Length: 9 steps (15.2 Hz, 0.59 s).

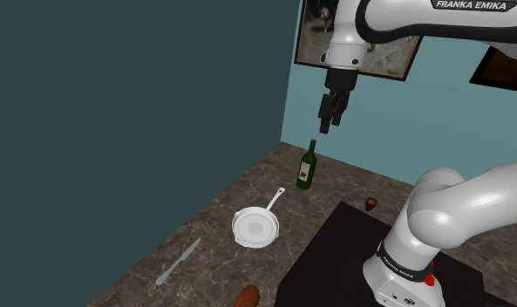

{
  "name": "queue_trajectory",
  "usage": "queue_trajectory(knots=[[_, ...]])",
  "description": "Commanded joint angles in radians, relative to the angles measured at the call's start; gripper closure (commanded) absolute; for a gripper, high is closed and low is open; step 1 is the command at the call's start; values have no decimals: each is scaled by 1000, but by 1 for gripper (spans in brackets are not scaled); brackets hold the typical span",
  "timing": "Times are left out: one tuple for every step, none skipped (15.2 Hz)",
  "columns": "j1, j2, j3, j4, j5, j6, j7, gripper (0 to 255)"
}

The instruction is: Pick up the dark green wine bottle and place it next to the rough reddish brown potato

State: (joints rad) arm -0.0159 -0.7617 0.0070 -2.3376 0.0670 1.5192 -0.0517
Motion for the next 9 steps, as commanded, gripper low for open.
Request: queue_trajectory(knots=[[0, 0, 0, 0, 0, 0, 0, 0], [-7, 10, -15, -13, -13, 23, -18, 0], [-14, 21, -30, -24, -26, 46, -36, 0], [-21, 33, -45, -34, -39, 70, -53, 0], [-28, 46, -61, -43, -51, 94, -71, 0], [-35, 61, -76, -51, -64, 118, -88, 0], [-42, 77, -91, -58, -75, 143, -105, 0], [-49, 94, -107, -63, -86, 167, -122, 0], [-56, 113, -122, -67, -97, 192, -139, 0]])
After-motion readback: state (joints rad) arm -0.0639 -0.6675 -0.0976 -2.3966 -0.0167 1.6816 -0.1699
